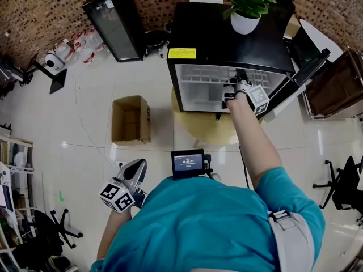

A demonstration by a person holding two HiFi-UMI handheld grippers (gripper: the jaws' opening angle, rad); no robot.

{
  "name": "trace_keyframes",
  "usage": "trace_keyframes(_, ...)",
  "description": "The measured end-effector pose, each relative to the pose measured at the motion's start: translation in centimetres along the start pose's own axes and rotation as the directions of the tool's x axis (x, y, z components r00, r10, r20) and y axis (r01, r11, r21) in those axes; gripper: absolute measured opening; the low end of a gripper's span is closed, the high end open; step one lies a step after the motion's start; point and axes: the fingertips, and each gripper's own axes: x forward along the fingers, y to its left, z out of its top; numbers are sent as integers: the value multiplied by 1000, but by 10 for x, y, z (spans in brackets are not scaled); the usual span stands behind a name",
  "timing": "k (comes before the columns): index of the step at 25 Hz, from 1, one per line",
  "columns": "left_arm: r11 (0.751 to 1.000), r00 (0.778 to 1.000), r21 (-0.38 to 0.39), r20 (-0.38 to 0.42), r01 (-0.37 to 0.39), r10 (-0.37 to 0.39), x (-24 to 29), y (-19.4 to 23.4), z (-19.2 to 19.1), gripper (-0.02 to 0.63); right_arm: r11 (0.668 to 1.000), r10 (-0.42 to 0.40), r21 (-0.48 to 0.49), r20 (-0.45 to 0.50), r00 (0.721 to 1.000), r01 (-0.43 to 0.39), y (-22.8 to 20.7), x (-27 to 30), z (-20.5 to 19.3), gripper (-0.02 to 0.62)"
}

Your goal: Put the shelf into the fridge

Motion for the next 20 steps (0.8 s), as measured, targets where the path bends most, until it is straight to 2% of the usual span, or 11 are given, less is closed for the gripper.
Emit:
trace_keyframes(9, 999, 999, -26, 3, -41, 41, -7, -2, -5, 3, 1000, 5, -4, 12, 1000, -5, 1, 15, 6, 21)
trace_keyframes(20, 999, 999, -6, 17, -42, 42, -9, -2, -4, 3, 999, 18, -30, 5, 1000, -18, 0, 22, 8, 28)
